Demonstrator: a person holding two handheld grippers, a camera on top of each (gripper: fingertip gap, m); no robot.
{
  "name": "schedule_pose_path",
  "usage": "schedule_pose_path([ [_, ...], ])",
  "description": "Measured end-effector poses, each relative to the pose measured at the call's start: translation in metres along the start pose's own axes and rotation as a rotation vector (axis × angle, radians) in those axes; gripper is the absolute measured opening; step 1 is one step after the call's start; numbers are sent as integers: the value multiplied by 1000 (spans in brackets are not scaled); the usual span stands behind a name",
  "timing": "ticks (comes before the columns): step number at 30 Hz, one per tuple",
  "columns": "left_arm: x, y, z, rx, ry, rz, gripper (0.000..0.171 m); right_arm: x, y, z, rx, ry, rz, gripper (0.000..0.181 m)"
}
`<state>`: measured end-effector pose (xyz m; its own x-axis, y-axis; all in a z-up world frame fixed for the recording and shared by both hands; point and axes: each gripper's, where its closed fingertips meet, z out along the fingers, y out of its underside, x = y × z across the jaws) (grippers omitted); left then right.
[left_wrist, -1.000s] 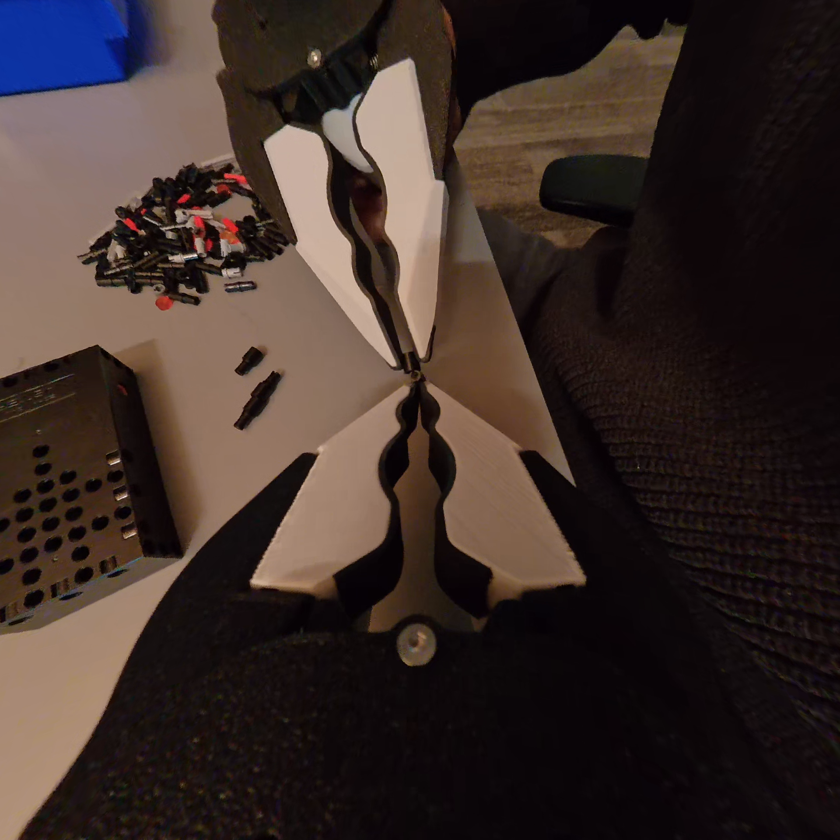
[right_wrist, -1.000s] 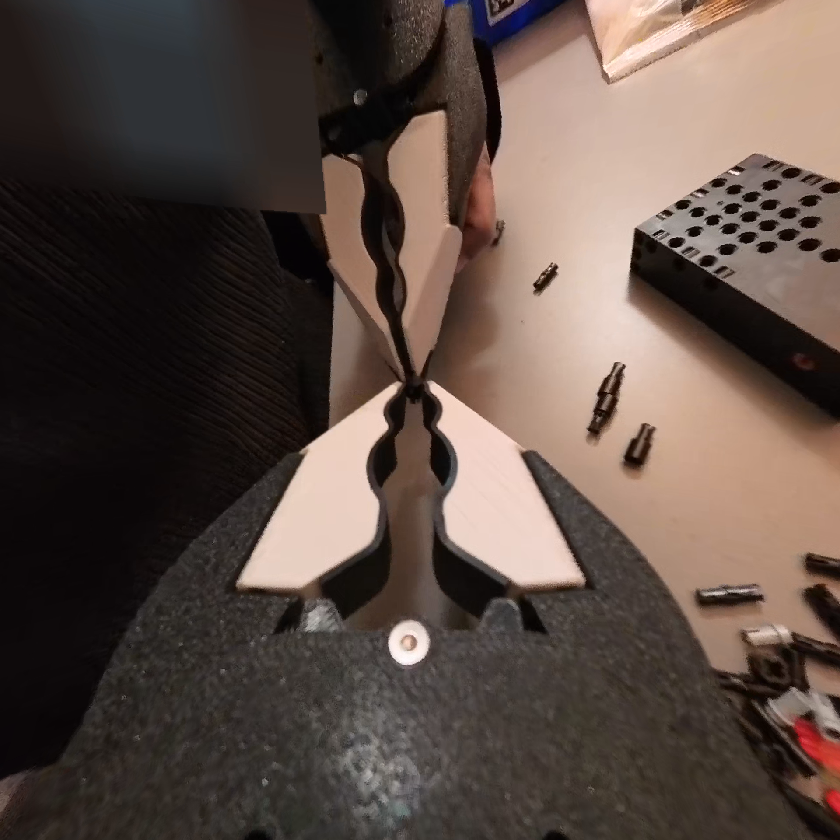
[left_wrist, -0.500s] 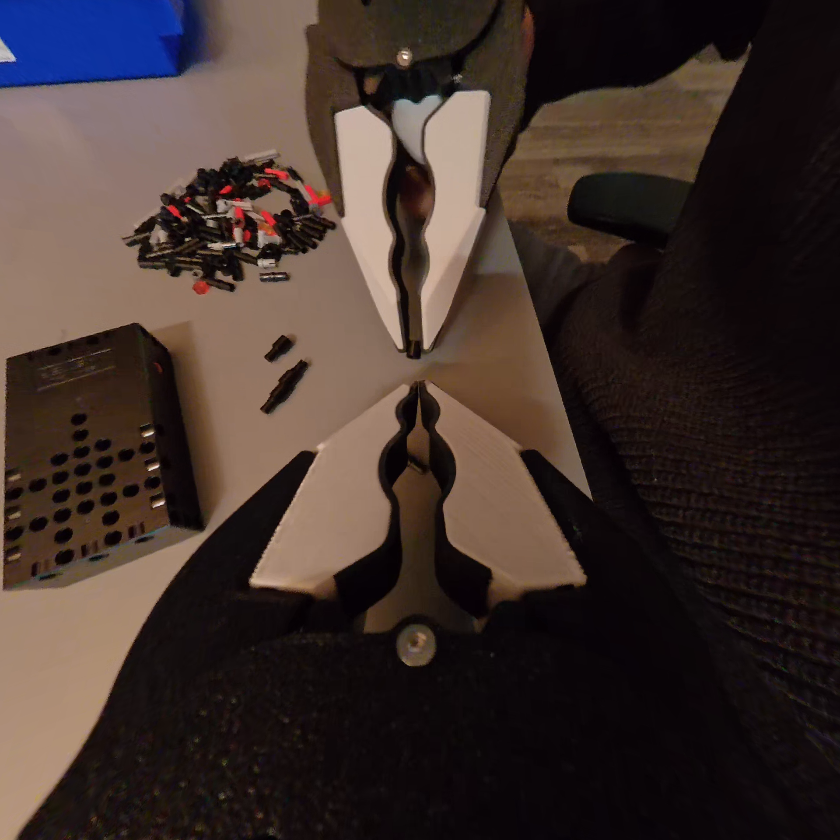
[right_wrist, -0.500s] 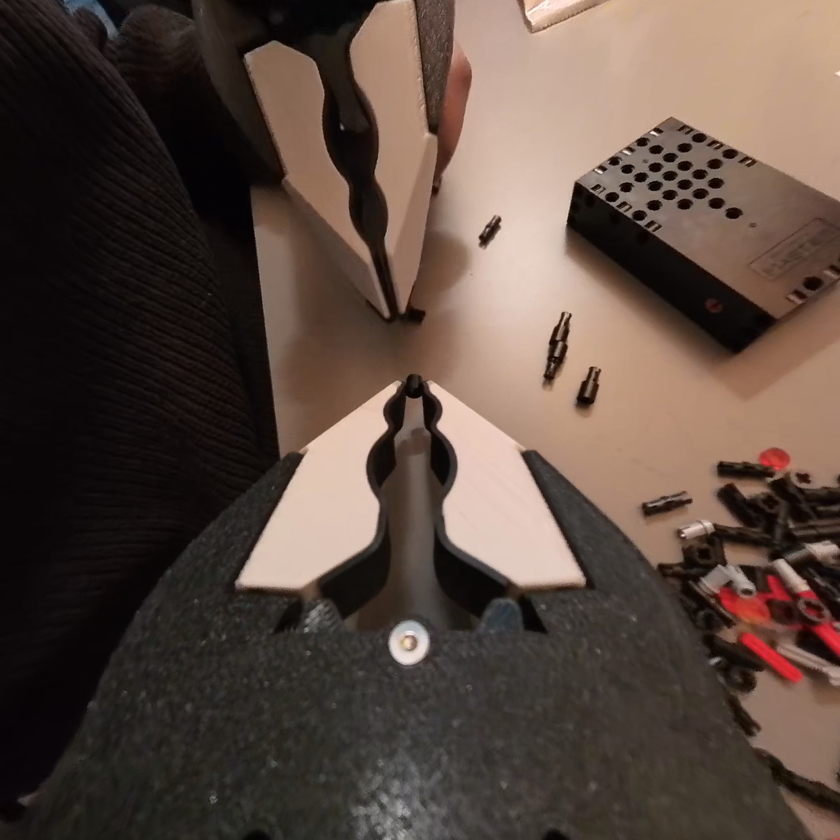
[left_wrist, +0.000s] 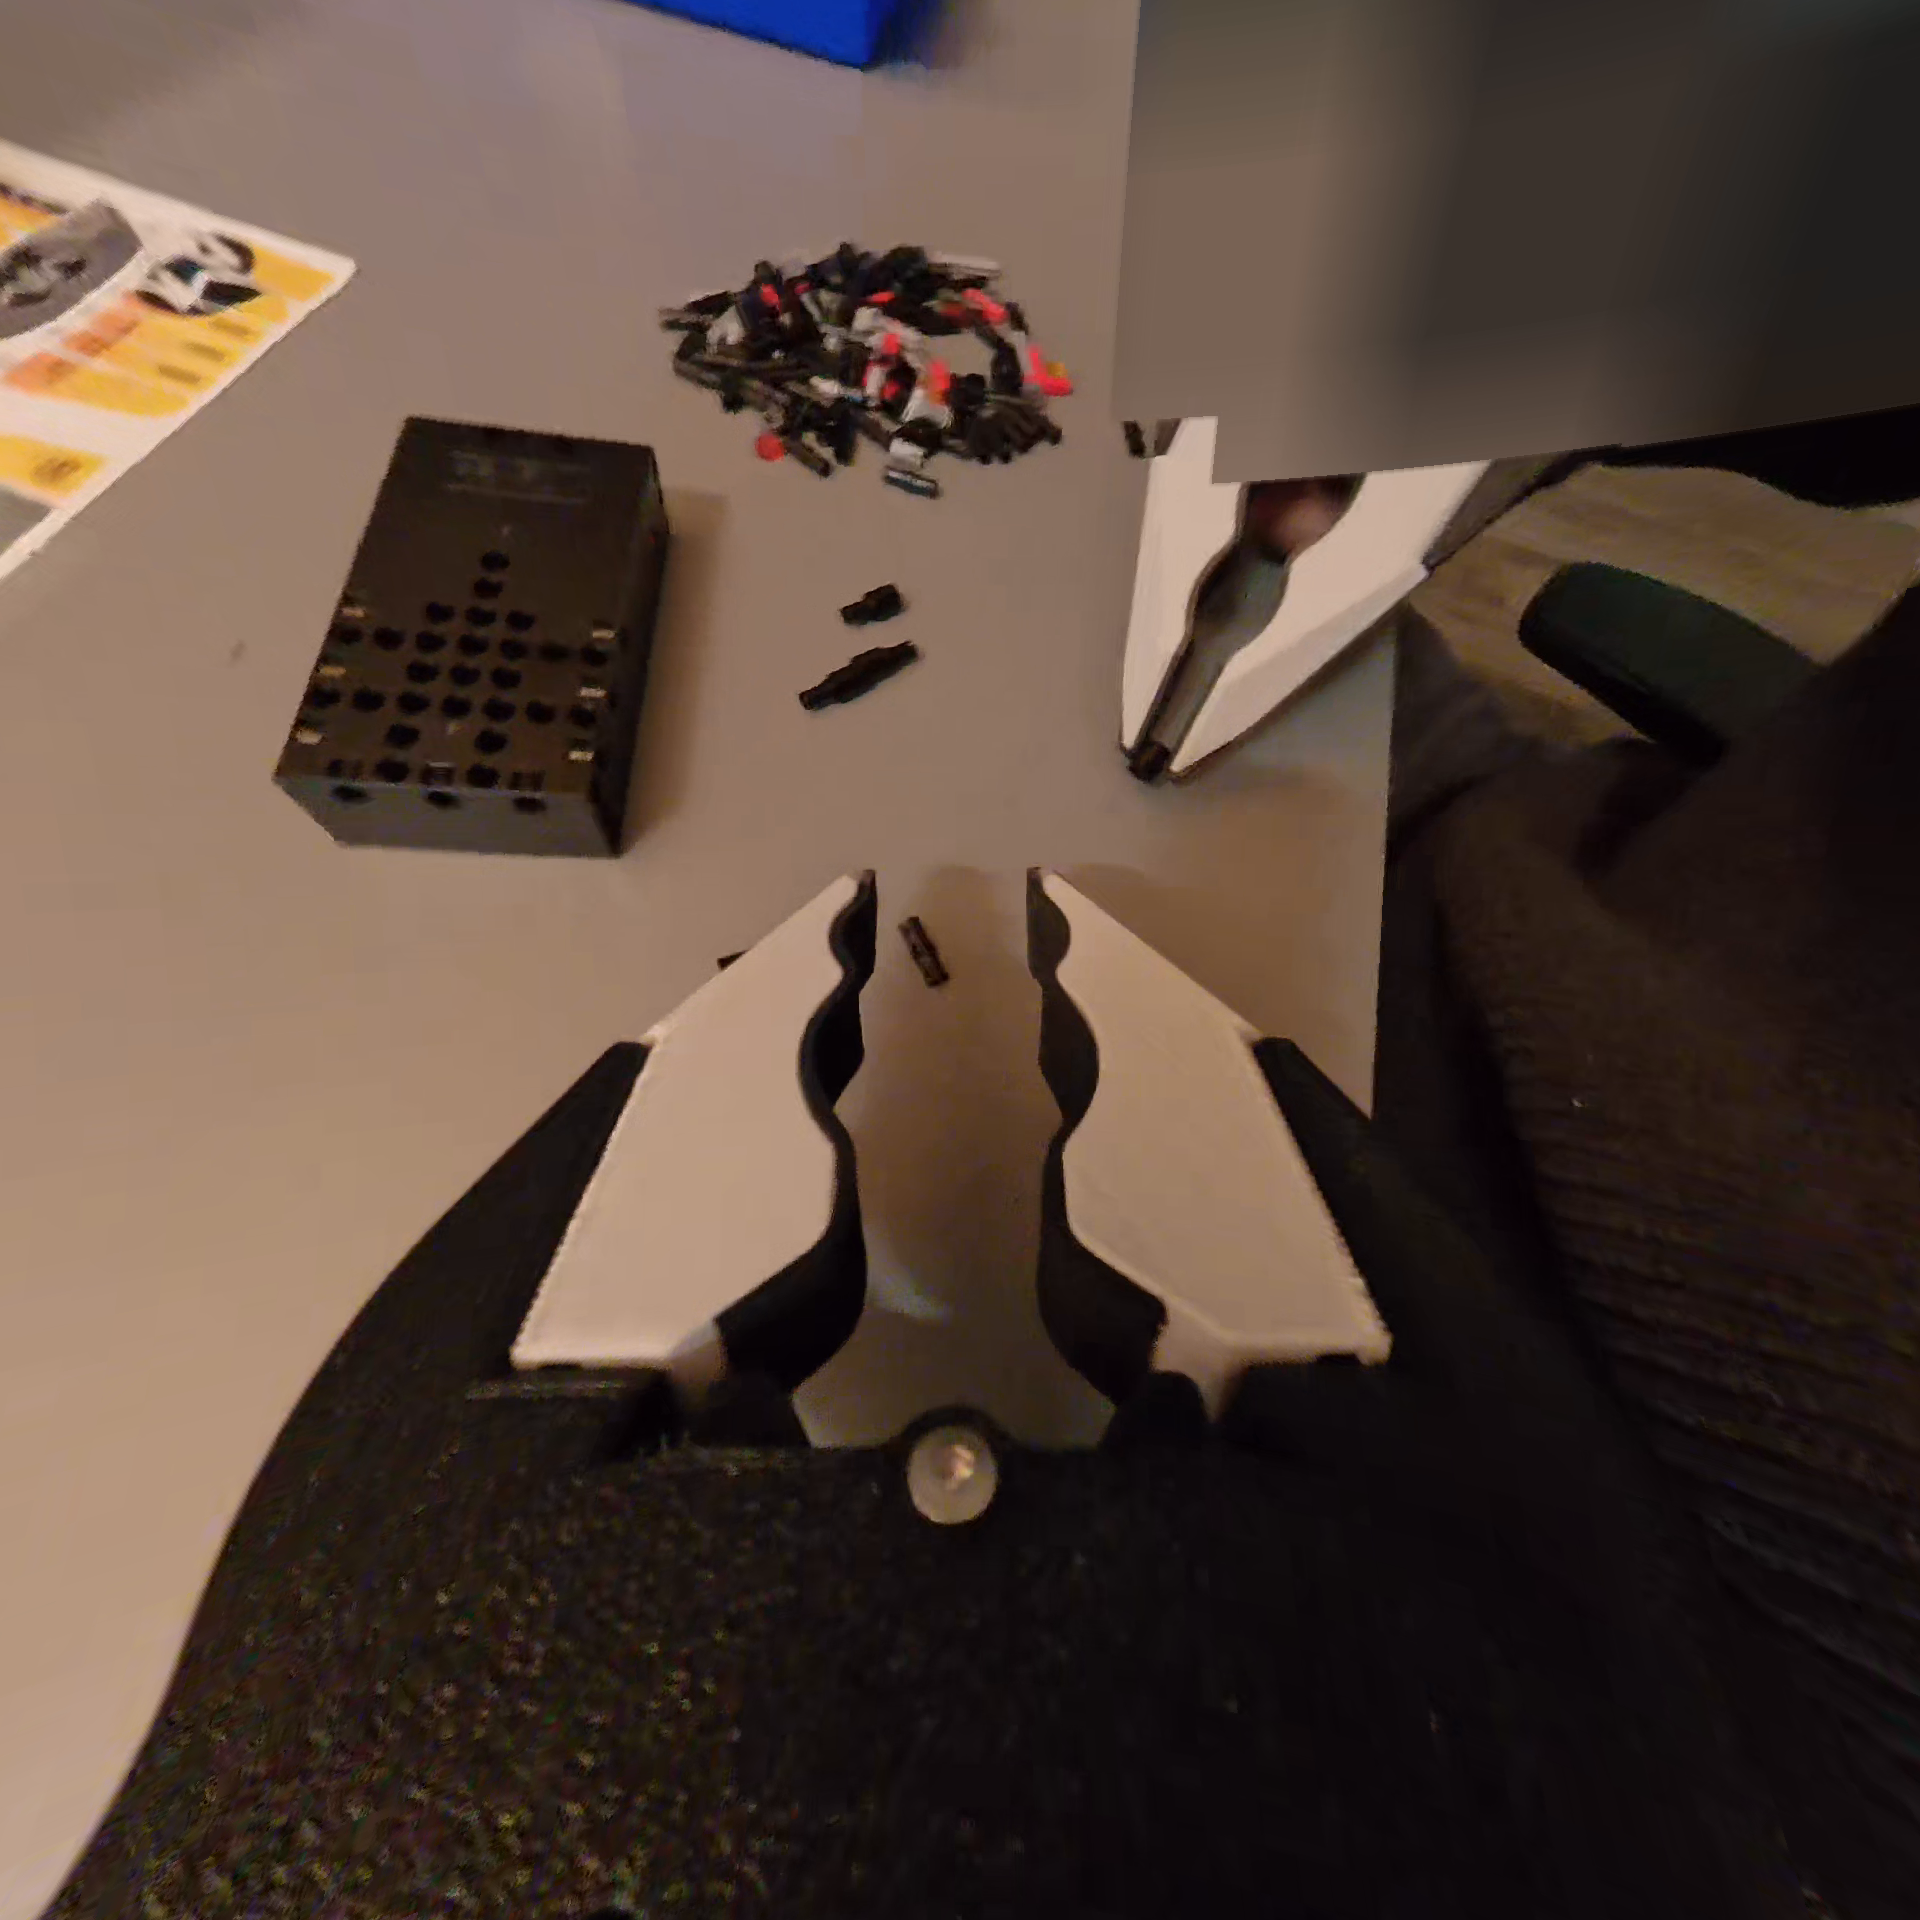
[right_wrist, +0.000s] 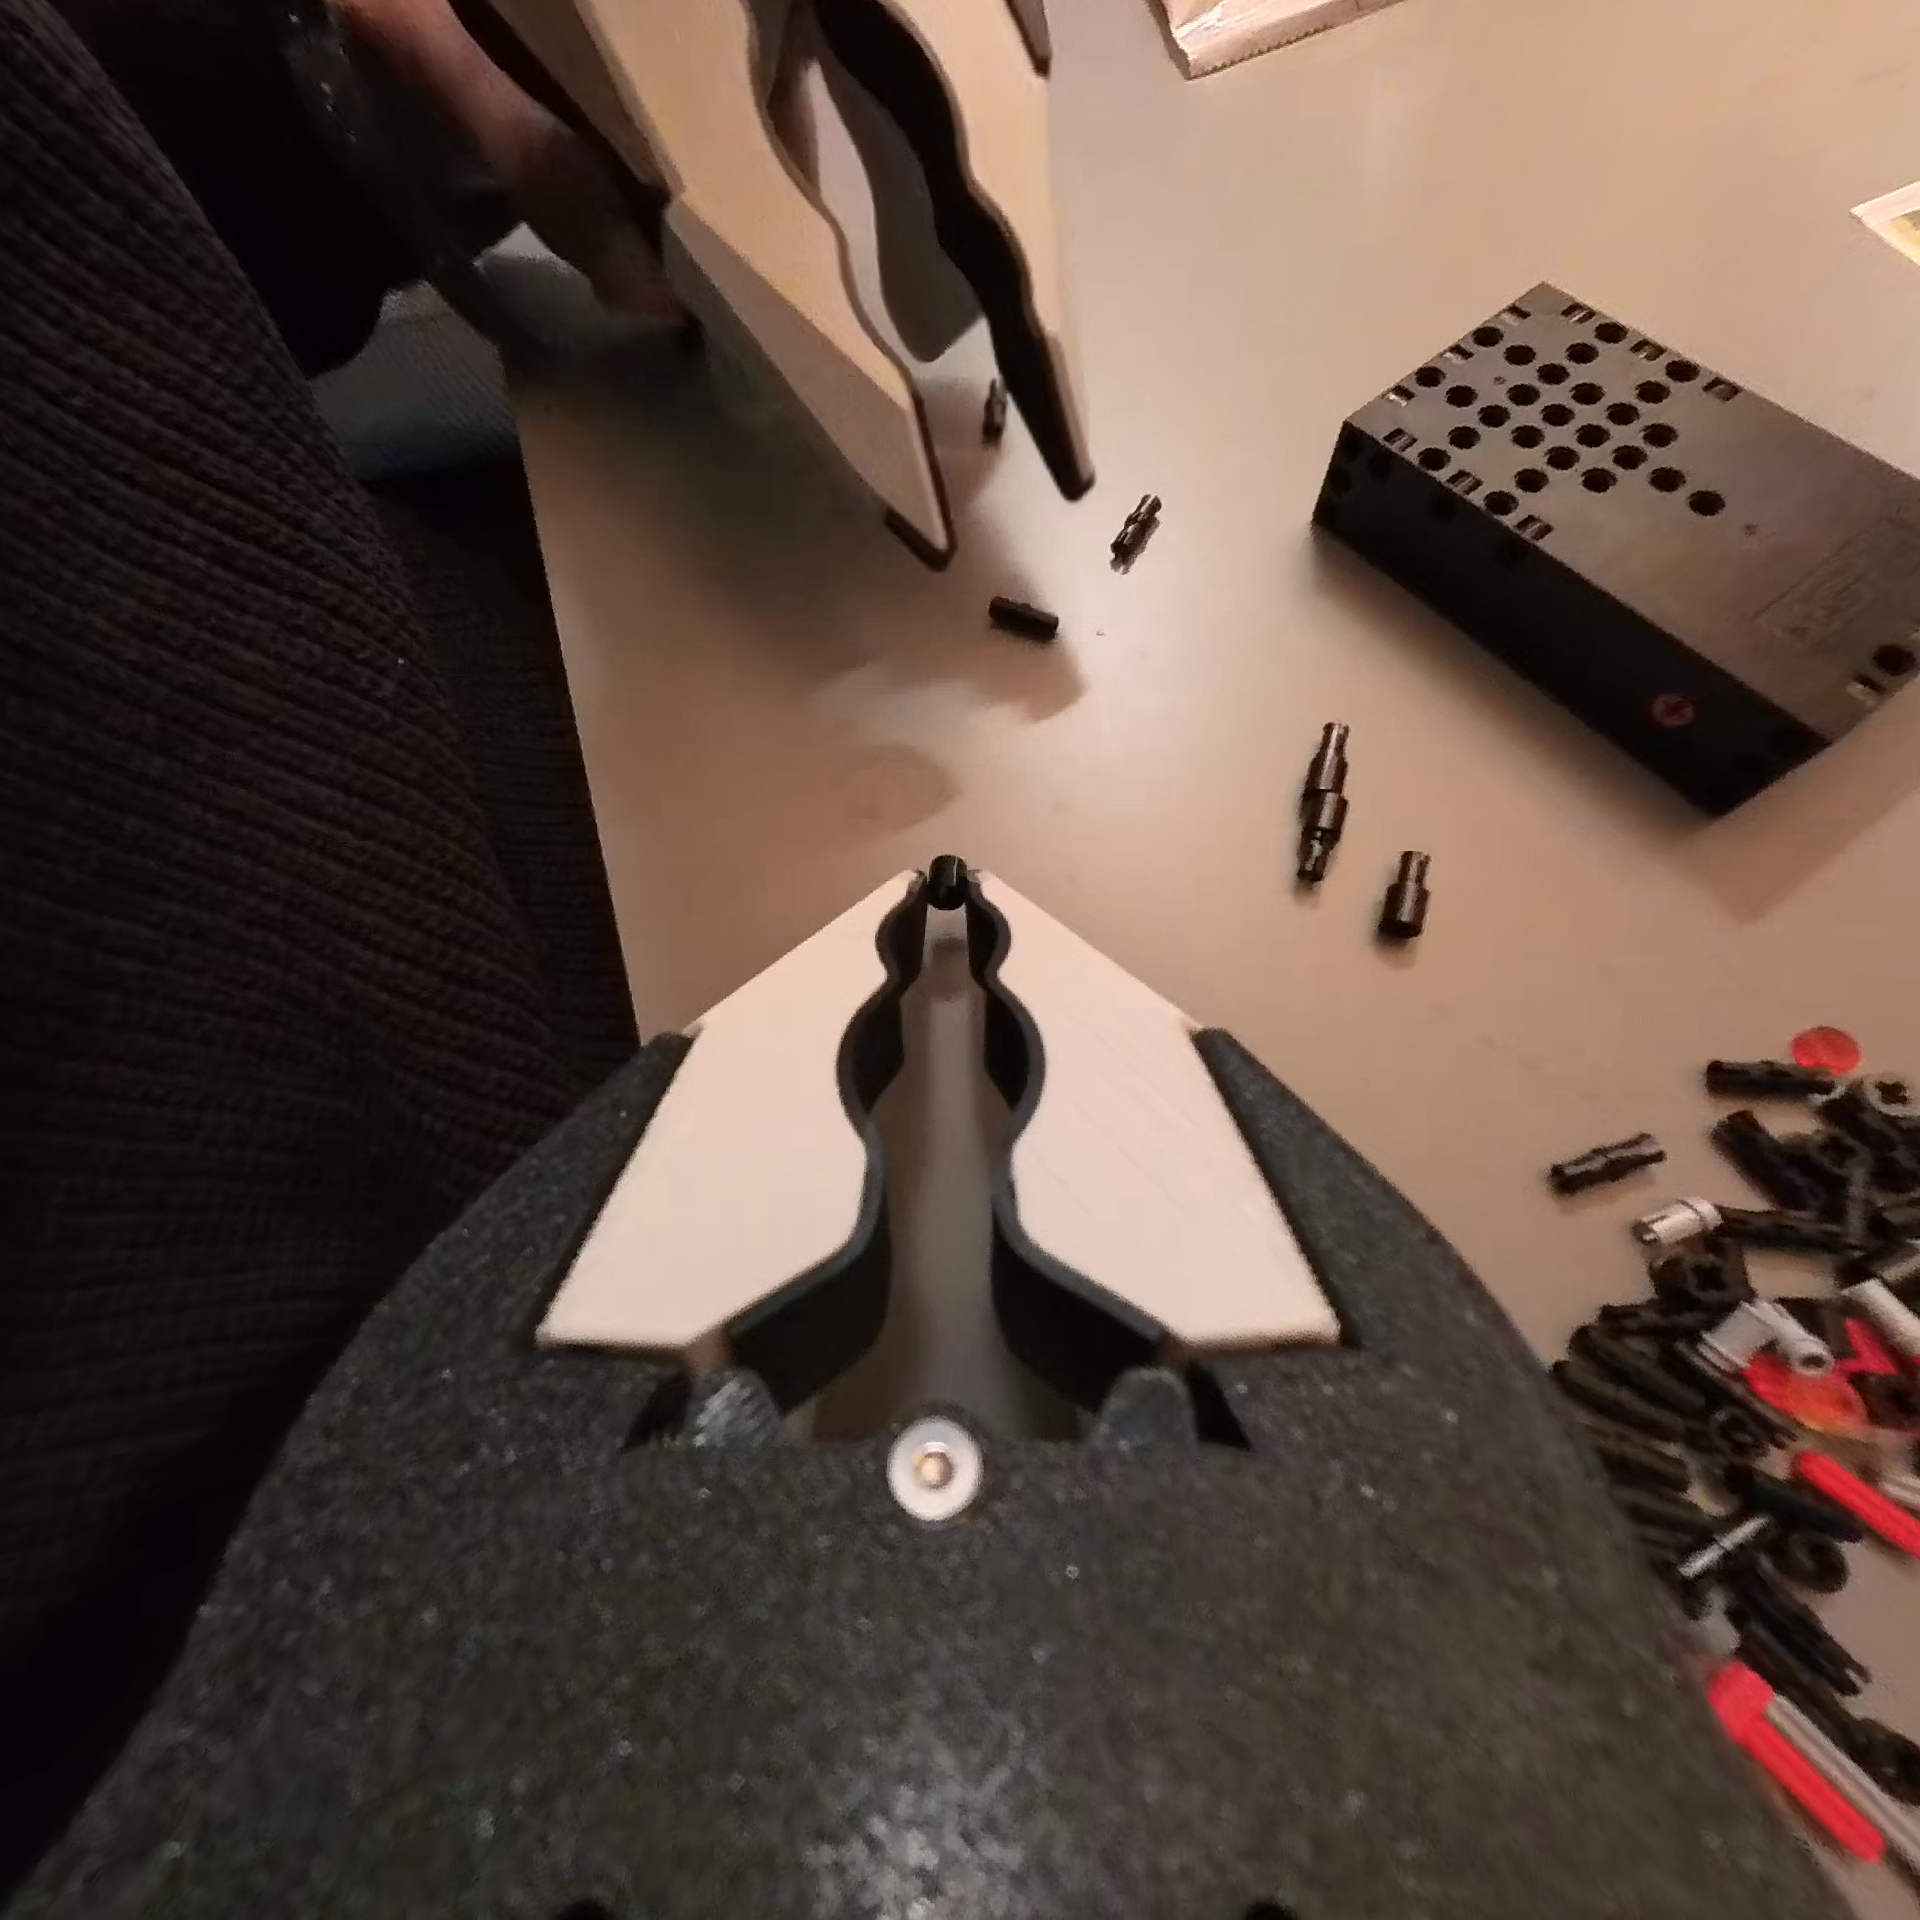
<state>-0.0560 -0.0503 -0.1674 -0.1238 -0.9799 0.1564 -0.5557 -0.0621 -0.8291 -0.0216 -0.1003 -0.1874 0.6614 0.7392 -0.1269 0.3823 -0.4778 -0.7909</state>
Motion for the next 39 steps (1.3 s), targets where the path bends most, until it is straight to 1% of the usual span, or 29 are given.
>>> schedule_pose_path([
  [3, -6, 7, 8, -58, -48, -67, 28, 0, -2, -2, 17, 4, -4, 7],
  [6, -17, 17, 8, -112, -152, -80, 28, 0, -4, -3, 33, 13, -10, 7],
  [9, -15, 25, 9, -149, -160, -116, 27, 1, -5, -4, 40, 22, -13, 7],
  [11, -17, 26, 8, -147, -180, -123, 24, 1, -5, -4, 44, 24, -16, 7],
  [14, -27, 28, 7, -169, -251, -86, 4, 1, -5, -5, 46, 28, -19, 7],
  [19, -26, 28, 7, -185, -267, -1, 3, 1, -4, -4, 38, 35, -29, 7],
  [23, -11, 26, 10, -174, -199, 82, 3, 3, -5, -4, 42, 47, -26, 7],
  [24, -4, 21, 11, -152, -173, 110, 3, 3, -6, -5, 48, 44, -21, 7],
  [25, 8, 15, 13, -116, -113, 147, 3, 2, -7, -5, 59, 30, -13, 7],
  [27, 27, 2, 13, -30, -38, 195, 3, -7, -15, -7, 104, -32, 7, 7],
  [29, 41, -7, 13, 25, 27, 226, 3, -14, -22, -8, 146, -88, 30, 7],
  [33, 50, -15, 11, 79, 73, 276, 3, -20, -24, -5, 145, -146, 33, 7],
  [35, 55, -13, 12, 74, 98, 291, 3, -24, -31, -8, 187, -171, 30, 7],
  [39, 56, -14, 10, 82, 114, 285, 3, -26, -33, -9, 200, -214, 54, 7],
])
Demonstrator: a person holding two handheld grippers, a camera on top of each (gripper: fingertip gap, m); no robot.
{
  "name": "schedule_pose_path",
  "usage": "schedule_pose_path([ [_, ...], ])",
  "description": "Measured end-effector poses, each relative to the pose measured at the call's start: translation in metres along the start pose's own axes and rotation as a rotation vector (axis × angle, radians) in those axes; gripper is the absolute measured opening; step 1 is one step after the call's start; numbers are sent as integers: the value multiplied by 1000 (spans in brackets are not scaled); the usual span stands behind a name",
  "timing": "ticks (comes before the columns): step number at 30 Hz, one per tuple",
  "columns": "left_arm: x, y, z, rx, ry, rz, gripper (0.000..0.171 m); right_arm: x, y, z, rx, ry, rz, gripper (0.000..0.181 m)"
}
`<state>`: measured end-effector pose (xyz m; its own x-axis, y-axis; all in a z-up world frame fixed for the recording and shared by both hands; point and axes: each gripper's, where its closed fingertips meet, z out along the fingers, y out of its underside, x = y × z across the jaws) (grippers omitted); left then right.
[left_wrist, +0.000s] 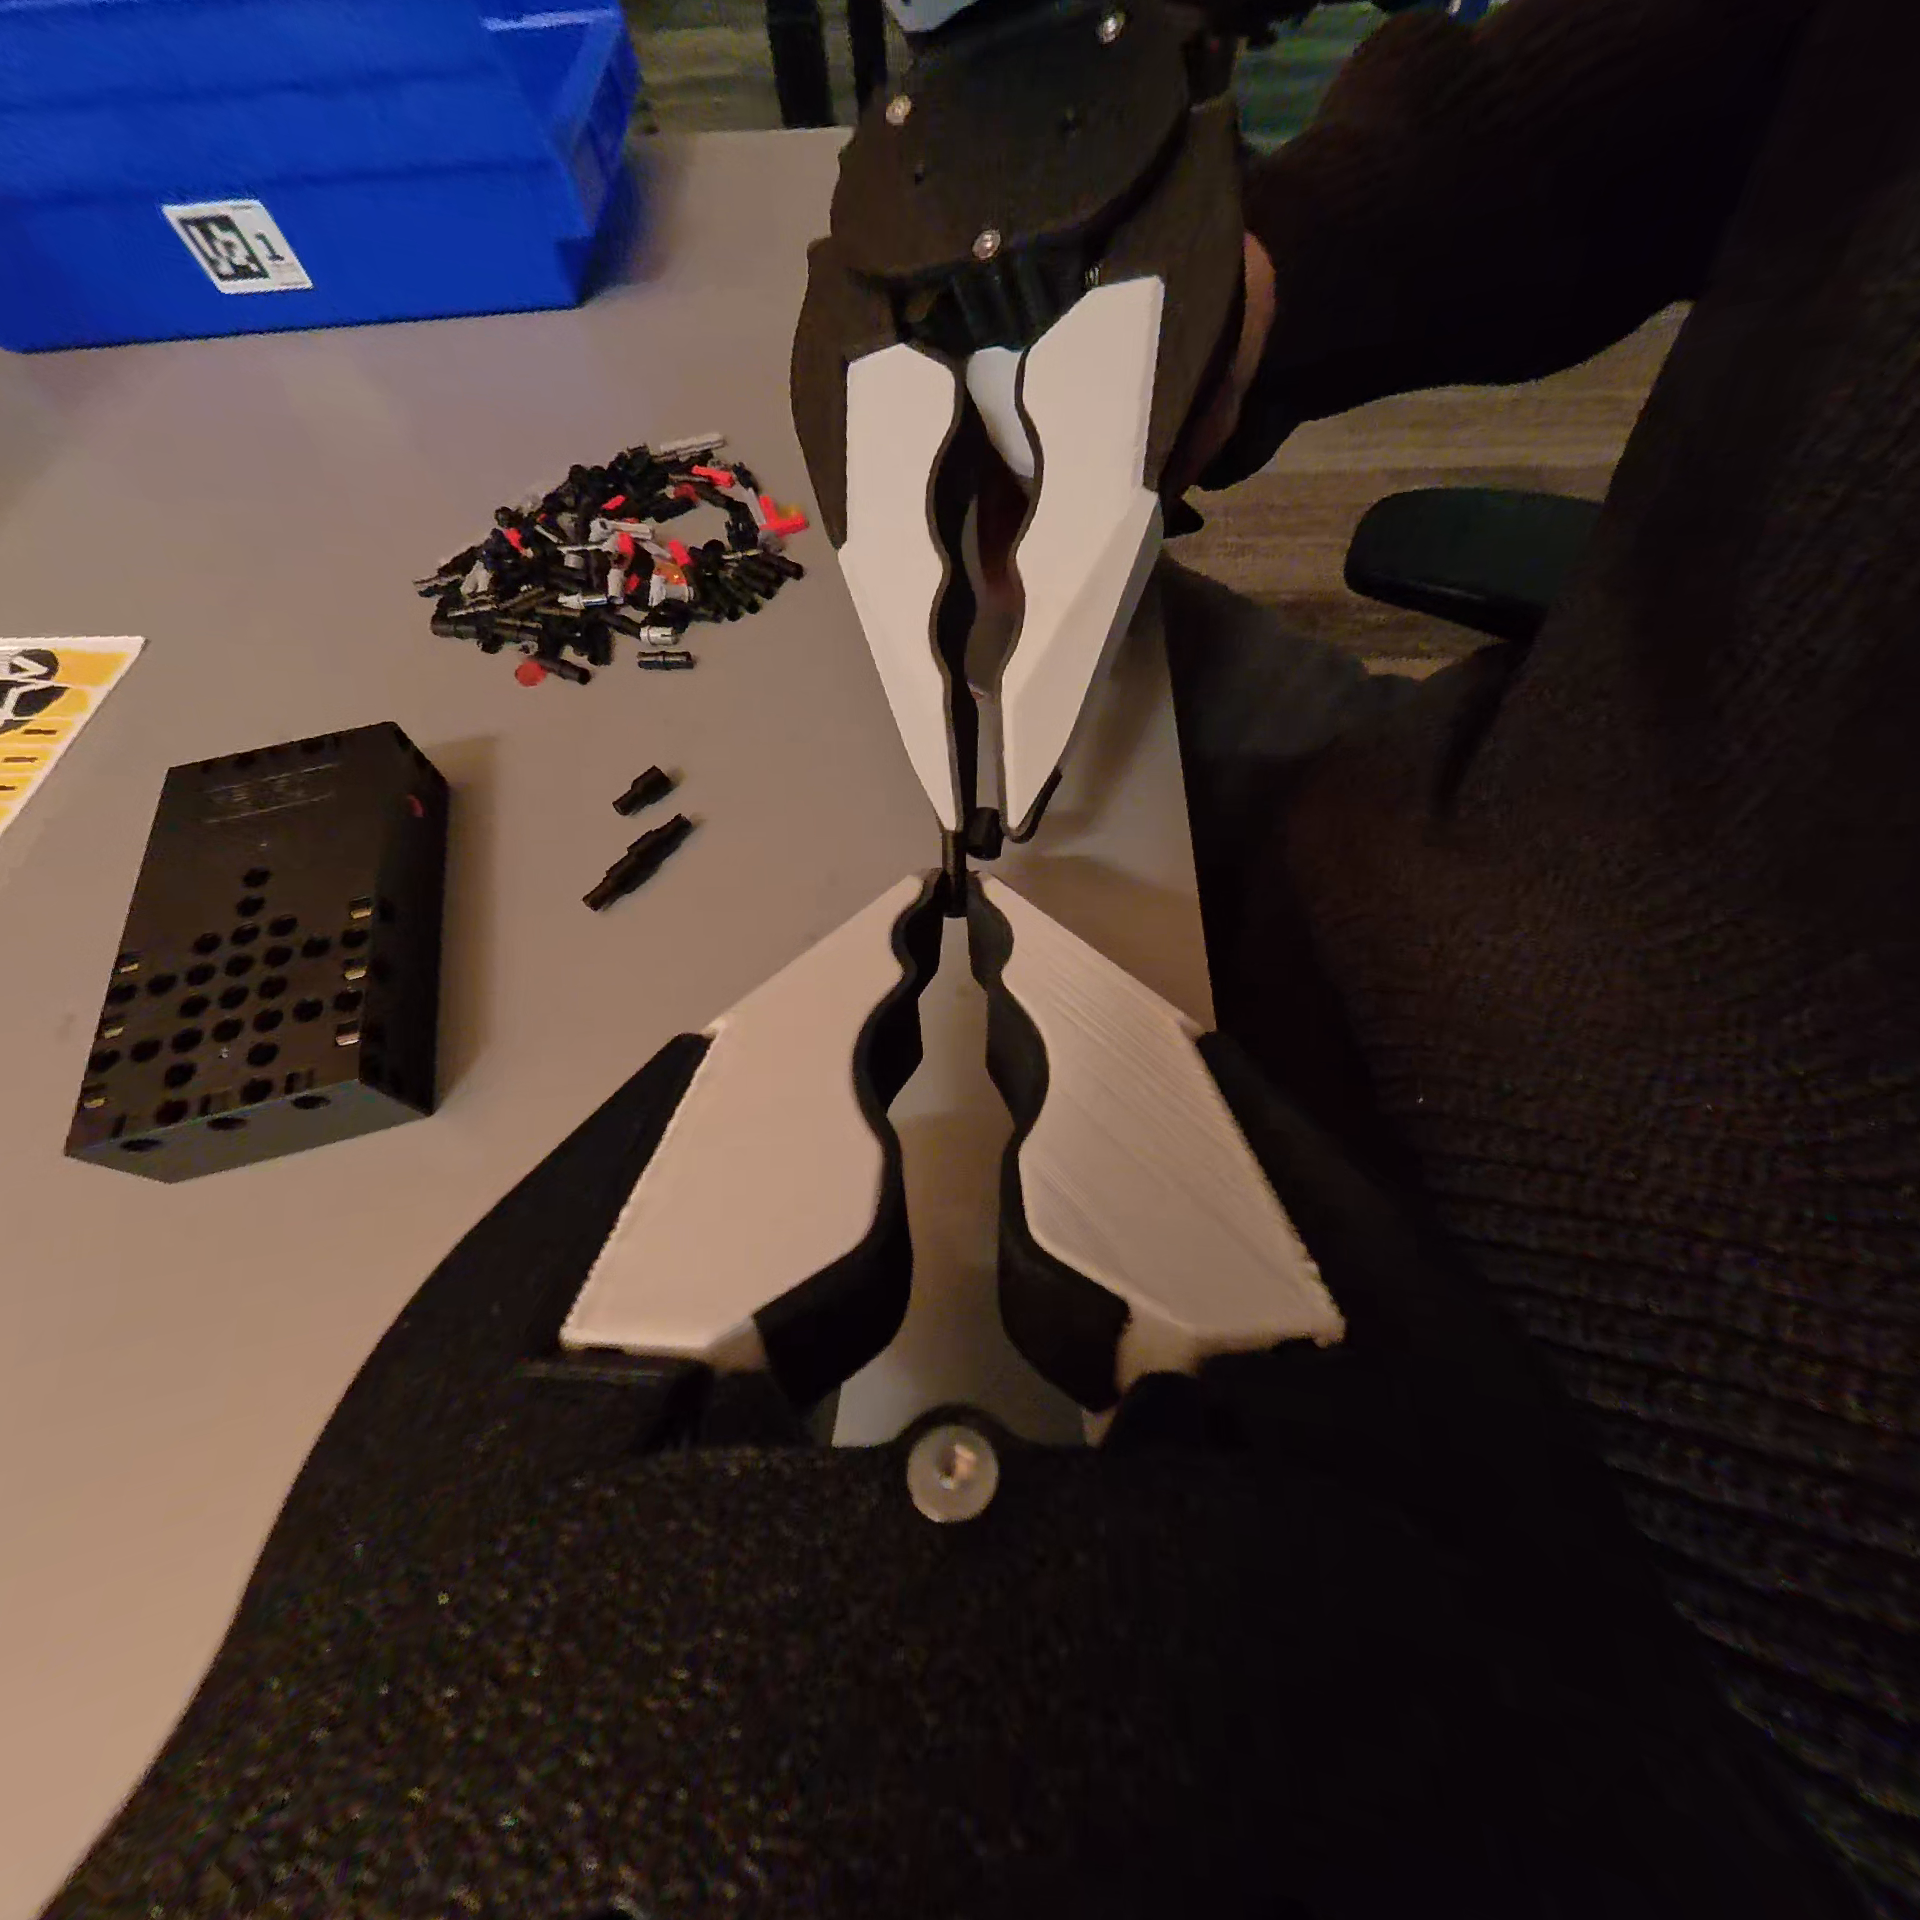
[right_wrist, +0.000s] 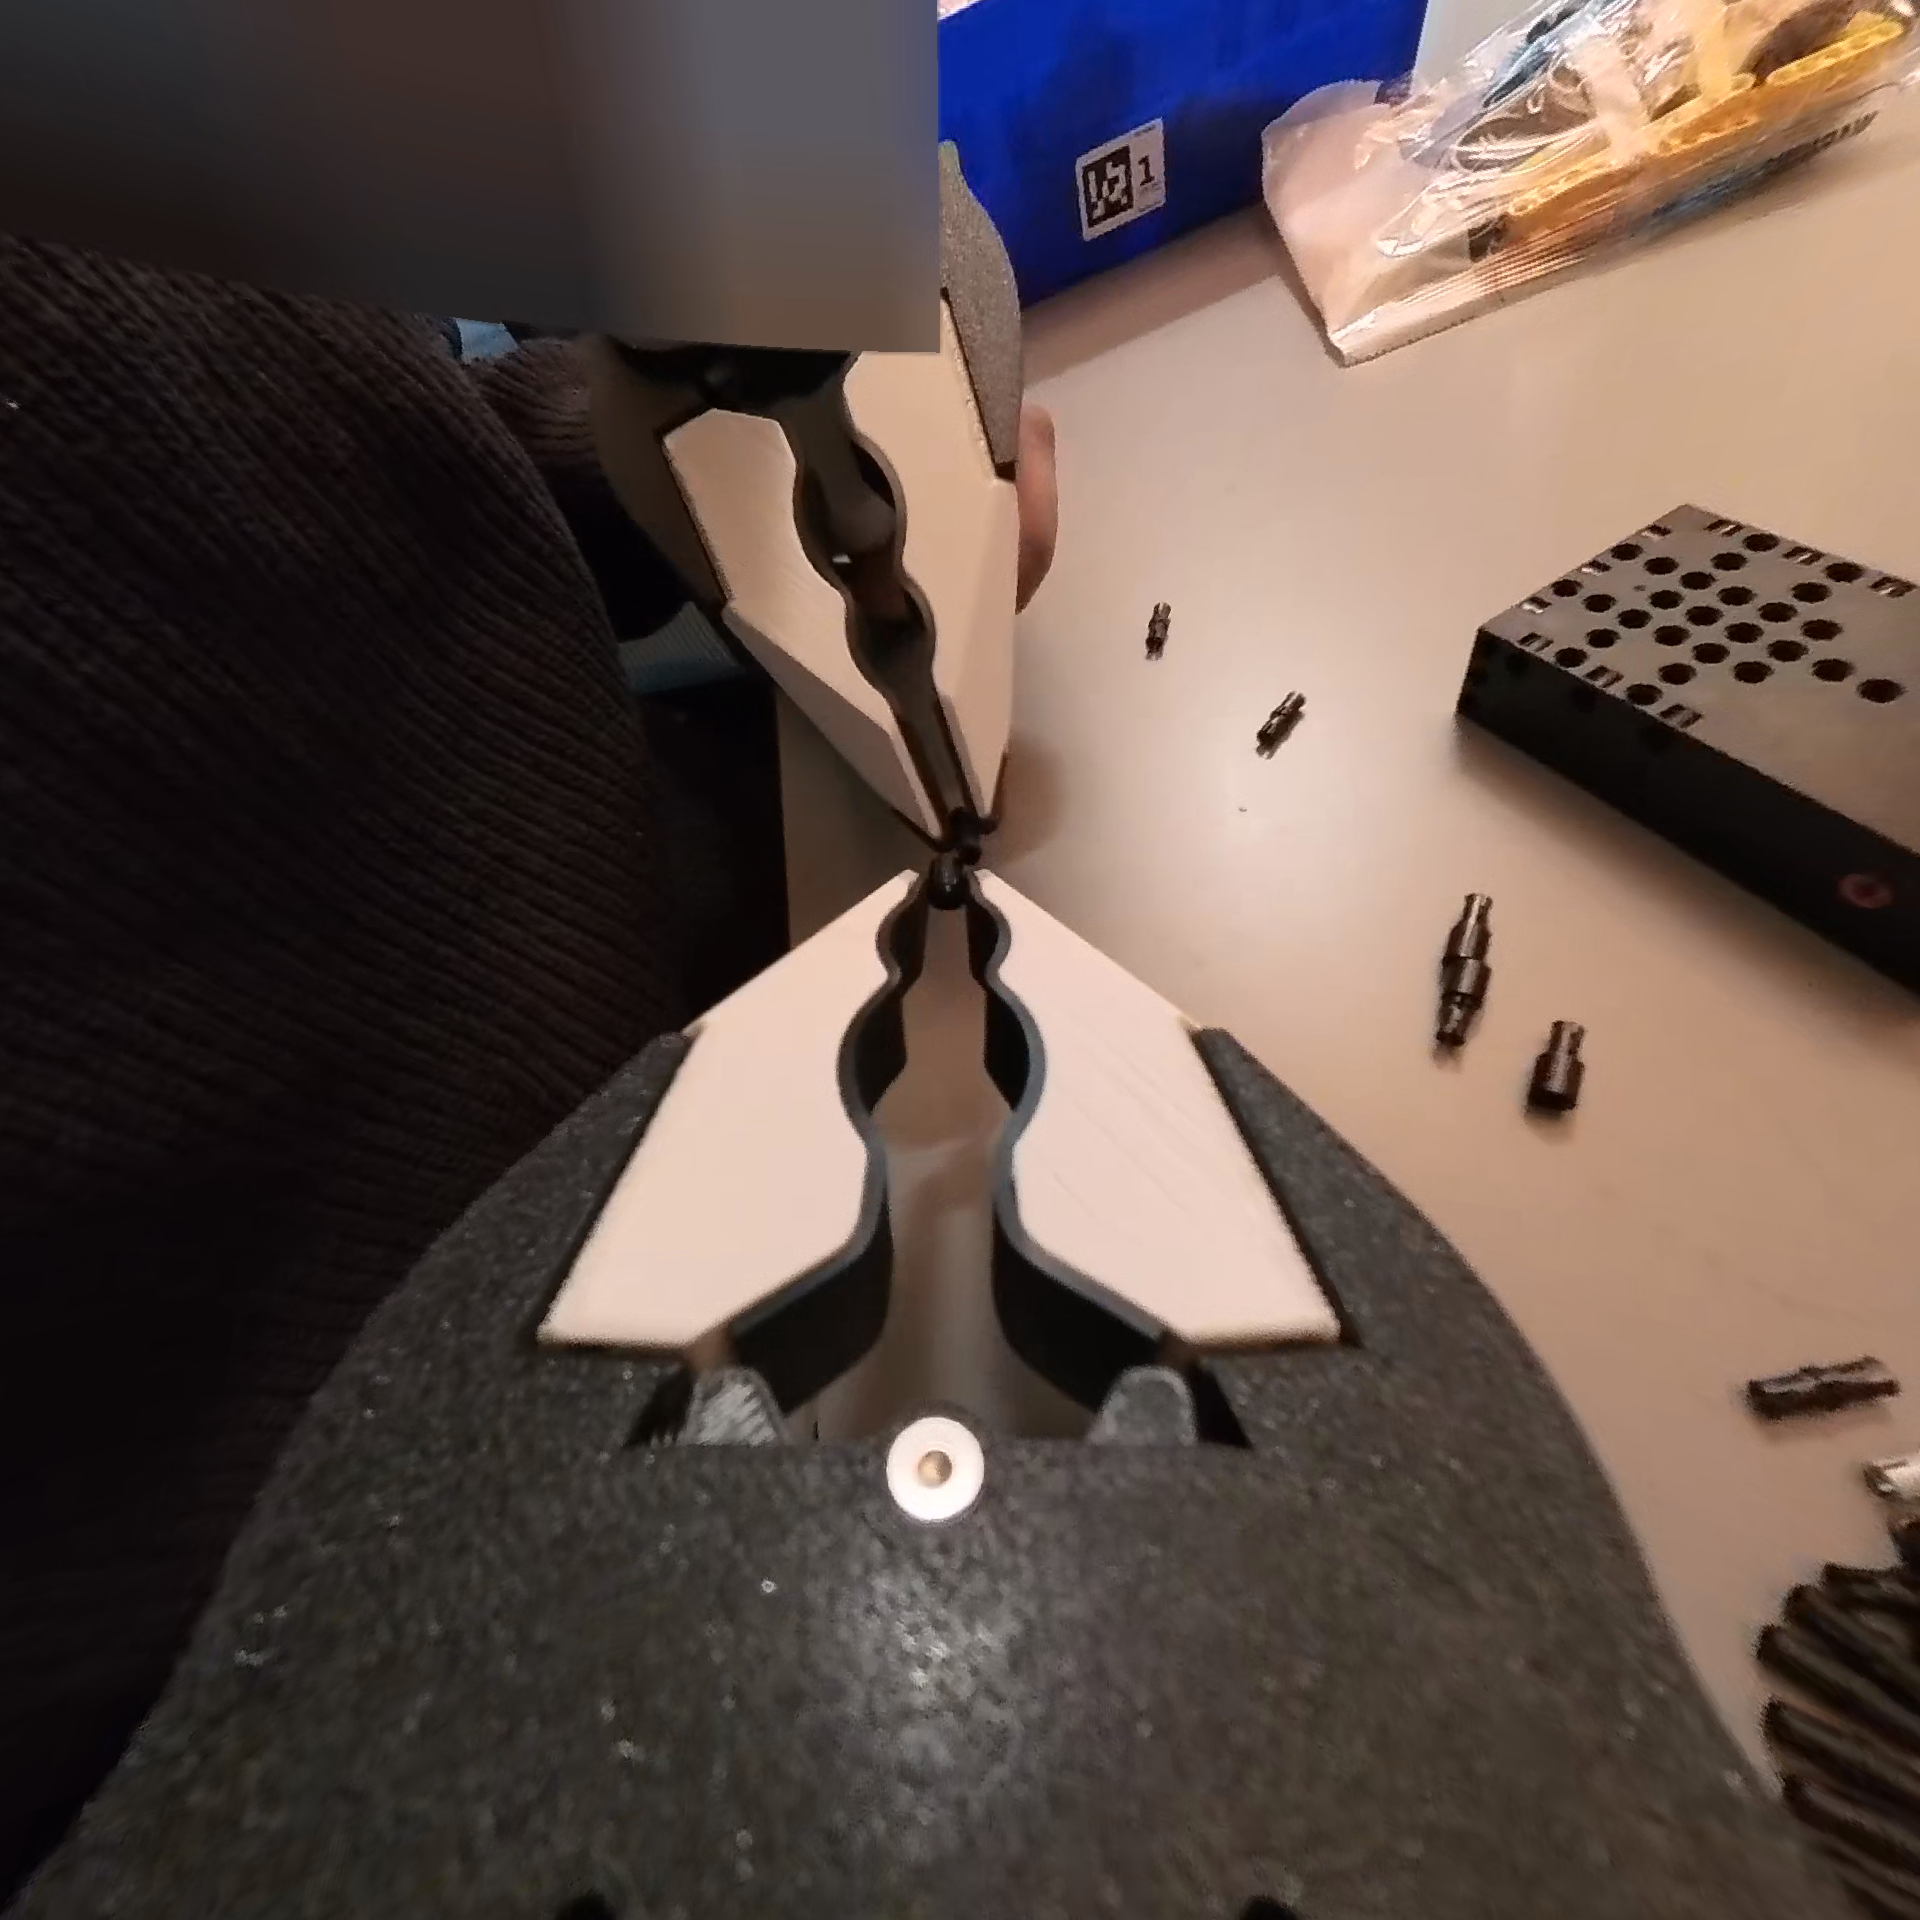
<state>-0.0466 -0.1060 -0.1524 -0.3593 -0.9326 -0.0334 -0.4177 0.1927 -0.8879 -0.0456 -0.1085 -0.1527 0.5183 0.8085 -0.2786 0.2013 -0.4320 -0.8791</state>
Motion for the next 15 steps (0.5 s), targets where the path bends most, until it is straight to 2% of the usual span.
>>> schedule_pose_path([
  [7, 3, -1, -1, 5, 32, -6, 3, 1, -3, -3, 26, -13, 15, 7],
  [15, 6, 1, 2, -11, 57, 9, 3, -1, 4, -2, -28, -11, -33, 7],
])
